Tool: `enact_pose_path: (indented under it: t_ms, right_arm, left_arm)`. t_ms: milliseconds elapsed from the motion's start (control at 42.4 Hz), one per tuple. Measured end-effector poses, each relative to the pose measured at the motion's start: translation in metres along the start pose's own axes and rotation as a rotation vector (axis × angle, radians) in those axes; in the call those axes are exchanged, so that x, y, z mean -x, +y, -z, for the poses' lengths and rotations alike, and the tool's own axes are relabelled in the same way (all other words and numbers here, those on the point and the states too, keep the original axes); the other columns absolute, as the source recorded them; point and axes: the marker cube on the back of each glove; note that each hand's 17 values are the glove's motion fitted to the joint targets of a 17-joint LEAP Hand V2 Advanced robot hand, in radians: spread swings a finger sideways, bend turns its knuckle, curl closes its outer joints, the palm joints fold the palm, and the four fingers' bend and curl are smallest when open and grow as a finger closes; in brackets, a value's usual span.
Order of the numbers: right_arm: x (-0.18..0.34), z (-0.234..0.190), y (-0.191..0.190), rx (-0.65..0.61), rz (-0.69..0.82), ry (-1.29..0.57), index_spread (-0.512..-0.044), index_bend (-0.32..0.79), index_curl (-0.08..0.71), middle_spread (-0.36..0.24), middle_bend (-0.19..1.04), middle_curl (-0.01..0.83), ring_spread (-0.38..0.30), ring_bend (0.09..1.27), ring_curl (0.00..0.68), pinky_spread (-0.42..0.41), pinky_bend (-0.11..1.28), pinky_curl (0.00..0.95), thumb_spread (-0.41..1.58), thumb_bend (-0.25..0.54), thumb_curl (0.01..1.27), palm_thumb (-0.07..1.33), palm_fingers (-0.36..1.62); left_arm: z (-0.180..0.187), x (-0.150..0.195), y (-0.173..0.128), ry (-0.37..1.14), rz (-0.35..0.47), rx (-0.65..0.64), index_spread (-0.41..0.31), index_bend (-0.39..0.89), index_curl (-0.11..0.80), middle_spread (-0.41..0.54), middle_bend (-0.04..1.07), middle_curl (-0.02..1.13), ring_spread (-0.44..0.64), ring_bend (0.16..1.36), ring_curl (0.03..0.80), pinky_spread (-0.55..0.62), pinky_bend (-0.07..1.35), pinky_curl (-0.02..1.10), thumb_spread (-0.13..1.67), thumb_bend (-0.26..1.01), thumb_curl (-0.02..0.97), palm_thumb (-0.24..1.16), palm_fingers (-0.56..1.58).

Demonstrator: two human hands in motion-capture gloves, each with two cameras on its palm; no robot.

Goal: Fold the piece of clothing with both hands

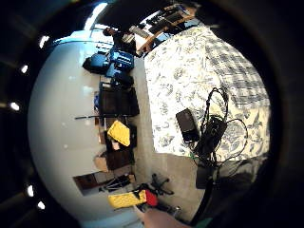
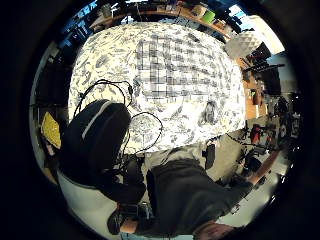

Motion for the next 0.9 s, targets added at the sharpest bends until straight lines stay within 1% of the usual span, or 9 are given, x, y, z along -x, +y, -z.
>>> enact_pose_path:
  t_ms: [141, 283, 448, 589, 683, 754, 896]
  right_arm:
    - [-0.004, 0.002, -0.004, 0.035, 0.002, 0.033, -0.315, 0.1, 0.108, -0.011, 0.28, 0.302, -0.016, 0.62, 0.323, 0.038, 0.67, 0.327, 1.27, 0.213, 0.14, 0.48, 0.5]
    - [-0.008, 0.003, -0.005, 0.044, 0.014, 0.048, -0.315, 0.09, 0.121, -0.015, 0.27, 0.321, -0.025, 0.62, 0.334, 0.037, 0.66, 0.334, 1.31, 0.201, 0.15, 0.5, 0.51]
    - [-0.01, 0.001, -0.003, 0.087, 0.017, 0.104, -0.314, 0.09, 0.132, -0.021, 0.27, 0.341, -0.036, 0.62, 0.342, 0.037, 0.65, 0.338, 1.32, 0.184, 0.16, 0.52, 0.53]
    - [0.001, 0.003, 0.002, 0.1, 0.048, 0.148, -0.313, 0.09, 0.139, -0.03, 0.27, 0.354, -0.041, 0.62, 0.349, 0.037, 0.63, 0.34, 1.32, 0.164, 0.17, 0.54, 0.54]
    - [0.001, -0.004, -0.006, 0.111, 0.061, 0.163, -0.316, 0.08, 0.14, -0.037, 0.26, 0.362, -0.047, 0.61, 0.354, 0.037, 0.63, 0.343, 1.31, 0.152, 0.18, 0.55, 0.54]
    - [0.002, -0.013, -0.011, 0.143, 0.067, 0.176, -0.319, 0.08, 0.141, -0.04, 0.26, 0.364, -0.051, 0.61, 0.355, 0.037, 0.64, 0.346, 1.3, 0.143, 0.18, 0.57, 0.53]
    - [0.003, -0.037, -0.022, 0.191, 0.086, 0.213, -0.324, 0.08, 0.142, -0.044, 0.25, 0.372, -0.048, 0.6, 0.358, 0.046, 0.64, 0.354, 1.27, 0.112, 0.19, 0.58, 0.5]
  left_arm:
    - [-0.009, 0.0, -0.007, -0.009, 0.007, 0.043, 0.081, 0.14, 0.153, 0.166, 0.18, 0.23, 0.24, 0.7, 0.268, 0.28, 0.52, 0.28, 1.14, 0.03, 0.154, 0.28, 0.12]
    - [-0.006, -0.003, -0.004, 0.012, 0.004, 0.051, 0.071, 0.15, 0.179, 0.168, 0.18, 0.25, 0.24, 0.69, 0.271, 0.29, 0.52, 0.29, 1.15, 0.01, 0.169, 0.29, 0.12]
    - [-0.004, -0.009, -0.003, 0.009, -0.022, 0.059, 0.063, 0.15, 0.208, 0.169, 0.18, 0.26, 0.24, 0.68, 0.274, 0.29, 0.51, 0.3, 1.16, -0.01, 0.184, 0.3, 0.13]
    - [-0.001, -0.017, -0.002, -0.006, -0.046, 0.08, 0.053, 0.15, 0.227, 0.169, 0.17, 0.27, 0.24, 0.69, 0.279, 0.28, 0.5, 0.31, 1.17, -0.02, 0.193, 0.3, 0.13]
    - [-0.003, -0.023, -0.003, 0.004, -0.066, 0.077, 0.05, 0.16, 0.238, 0.169, 0.17, 0.27, 0.24, 0.68, 0.281, 0.28, 0.5, 0.31, 1.17, -0.02, 0.197, 0.3, 0.13]
    - [-0.007, -0.029, -0.004, 0.006, -0.081, 0.084, 0.048, 0.16, 0.247, 0.169, 0.17, 0.27, 0.24, 0.68, 0.282, 0.27, 0.51, 0.32, 1.17, -0.02, 0.2, 0.3, 0.13]
    - [-0.035, -0.052, -0.017, 0.057, -0.163, 0.149, 0.041, 0.15, 0.262, 0.169, 0.16, 0.27, 0.24, 0.68, 0.285, 0.27, 0.5, 0.32, 1.17, -0.02, 0.202, 0.29, 0.14]
